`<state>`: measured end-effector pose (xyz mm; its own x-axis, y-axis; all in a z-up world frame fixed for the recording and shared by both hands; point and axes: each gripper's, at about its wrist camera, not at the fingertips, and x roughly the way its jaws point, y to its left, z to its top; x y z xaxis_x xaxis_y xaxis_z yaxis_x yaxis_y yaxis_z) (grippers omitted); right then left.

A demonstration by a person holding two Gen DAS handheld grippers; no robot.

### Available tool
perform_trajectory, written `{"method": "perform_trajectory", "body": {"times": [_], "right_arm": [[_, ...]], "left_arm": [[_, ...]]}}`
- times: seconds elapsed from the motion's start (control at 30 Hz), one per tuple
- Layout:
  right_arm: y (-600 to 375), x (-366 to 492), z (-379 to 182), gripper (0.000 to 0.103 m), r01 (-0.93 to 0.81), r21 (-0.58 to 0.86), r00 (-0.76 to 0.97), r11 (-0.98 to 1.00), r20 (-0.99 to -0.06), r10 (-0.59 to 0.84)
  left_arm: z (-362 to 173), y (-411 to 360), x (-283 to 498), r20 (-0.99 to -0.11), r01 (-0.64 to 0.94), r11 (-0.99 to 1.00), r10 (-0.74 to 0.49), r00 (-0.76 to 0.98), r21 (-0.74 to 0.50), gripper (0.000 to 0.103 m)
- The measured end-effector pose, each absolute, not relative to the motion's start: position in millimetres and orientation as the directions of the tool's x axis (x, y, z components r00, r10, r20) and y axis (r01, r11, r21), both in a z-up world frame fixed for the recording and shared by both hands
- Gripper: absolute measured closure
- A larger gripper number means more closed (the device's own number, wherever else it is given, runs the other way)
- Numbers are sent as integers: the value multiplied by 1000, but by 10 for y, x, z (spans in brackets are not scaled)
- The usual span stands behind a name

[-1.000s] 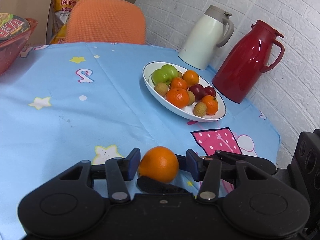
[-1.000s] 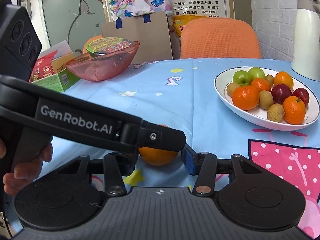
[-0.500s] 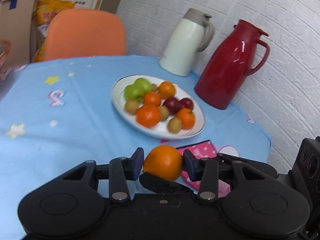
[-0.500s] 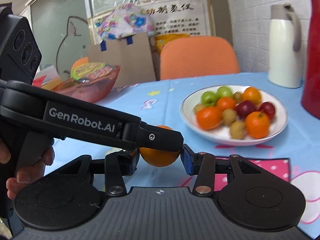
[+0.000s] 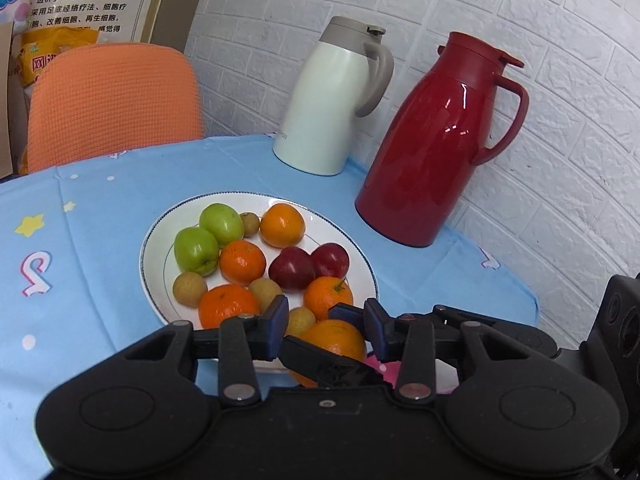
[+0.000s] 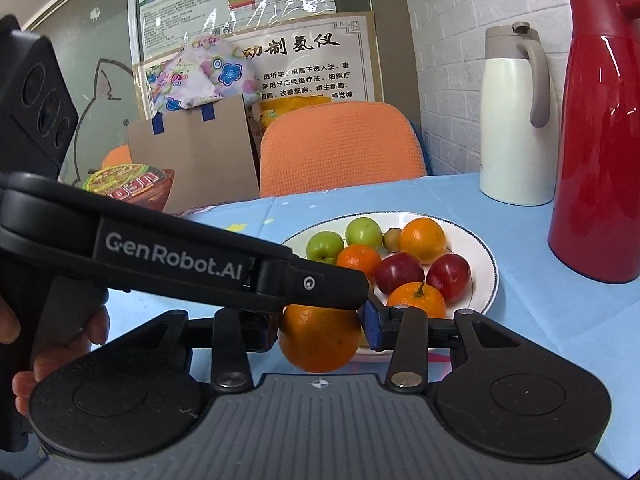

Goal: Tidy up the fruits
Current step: 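Lower the orange onto the plate and open the left gripper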

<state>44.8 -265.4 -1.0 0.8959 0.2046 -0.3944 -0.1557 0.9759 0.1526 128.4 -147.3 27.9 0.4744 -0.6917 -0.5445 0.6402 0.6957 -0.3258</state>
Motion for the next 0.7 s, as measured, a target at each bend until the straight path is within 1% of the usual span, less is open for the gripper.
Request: {"method": "perform_trajectory", "body": {"times": [0.17, 0.4, 0.43, 0.47, 0.5, 0.53, 0.57, 0.7], "right_arm": [[-2651, 512, -20, 33, -167, 160, 898, 973, -383, 217], [-2626, 696, -51, 33, -181, 160, 896, 970, -381, 230], [-2636, 721, -73, 30, -182, 164, 893, 970, -384, 232], [-2635, 731, -87, 28, -177, 163, 889, 970, -396, 229], [-2640, 716, -101, 26, -170, 156, 887, 973, -405, 220], [-2648, 678, -110, 15, -168, 148, 887, 975, -409, 215], [-2655, 632, -119, 10, -163, 142, 889, 976, -408, 208], [-2683, 471, -160, 9, -130, 147, 891, 981, -416, 180]], "left_arm": [[269, -1451, 1387, -538, 624, 698, -696, 475, -351, 21], [254, -1431, 1516, -551, 599, 732, -661, 509, -325, 21], [239, -1427, 1538, -559, 595, 735, -657, 506, -325, 21], [216, -1403, 1561, -560, 586, 736, -659, 503, -339, 15], [204, -1378, 1567, -561, 577, 739, -656, 504, -347, 15], [193, -1349, 1565, -563, 572, 742, -654, 505, -349, 15], [185, -1318, 1553, -558, 573, 742, -655, 510, -347, 15], [178, -1277, 1522, -548, 582, 735, -664, 509, -350, 15]]}}
